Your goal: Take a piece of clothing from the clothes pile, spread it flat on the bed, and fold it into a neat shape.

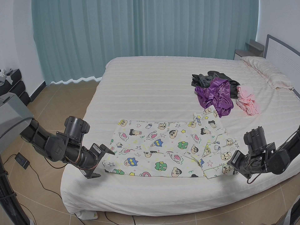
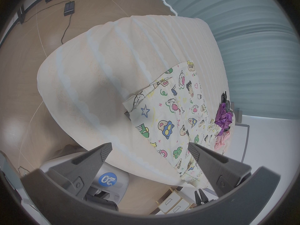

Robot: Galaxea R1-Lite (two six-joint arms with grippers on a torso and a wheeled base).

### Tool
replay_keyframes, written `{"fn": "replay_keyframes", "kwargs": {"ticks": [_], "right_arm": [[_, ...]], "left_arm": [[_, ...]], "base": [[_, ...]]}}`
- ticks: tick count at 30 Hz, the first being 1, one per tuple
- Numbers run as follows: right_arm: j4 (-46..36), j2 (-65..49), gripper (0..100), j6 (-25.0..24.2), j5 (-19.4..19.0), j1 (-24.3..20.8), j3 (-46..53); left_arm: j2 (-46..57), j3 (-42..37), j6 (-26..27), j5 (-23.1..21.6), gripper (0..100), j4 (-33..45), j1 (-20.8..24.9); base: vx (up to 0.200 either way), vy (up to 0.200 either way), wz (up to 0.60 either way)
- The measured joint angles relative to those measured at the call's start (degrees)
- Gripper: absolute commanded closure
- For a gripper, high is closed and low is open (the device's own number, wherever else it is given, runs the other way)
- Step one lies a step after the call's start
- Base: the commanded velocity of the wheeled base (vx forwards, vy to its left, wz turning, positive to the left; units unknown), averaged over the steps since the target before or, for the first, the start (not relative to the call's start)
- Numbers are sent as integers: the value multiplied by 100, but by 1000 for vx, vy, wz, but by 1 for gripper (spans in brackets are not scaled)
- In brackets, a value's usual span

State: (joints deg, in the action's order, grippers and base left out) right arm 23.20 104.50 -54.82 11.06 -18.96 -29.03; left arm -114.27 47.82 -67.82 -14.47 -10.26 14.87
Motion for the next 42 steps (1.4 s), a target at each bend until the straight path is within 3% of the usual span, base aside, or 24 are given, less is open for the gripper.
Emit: {"fn": "replay_keyframes", "kwargs": {"ticks": [11,23,32,42], "right_arm": [[0,-244,0,17,-258,-267,-217],[-24,1181,0,6,-661,-736,-1763],[-54,2248,0,30,-663,-1119,-2651],[-89,2864,0,140,-389,-992,-3515]], "left_arm": [[-2,-1,0,2,0,0,-2],[-2,5,-1,-2,0,-40,-62],[-39,-4,0,5,0,-119,-95],[-77,-1,0,5,0,-126,-99]], "base": [[0,0,0],[0,0,0],[0,0,0],[0,0,0]]}}
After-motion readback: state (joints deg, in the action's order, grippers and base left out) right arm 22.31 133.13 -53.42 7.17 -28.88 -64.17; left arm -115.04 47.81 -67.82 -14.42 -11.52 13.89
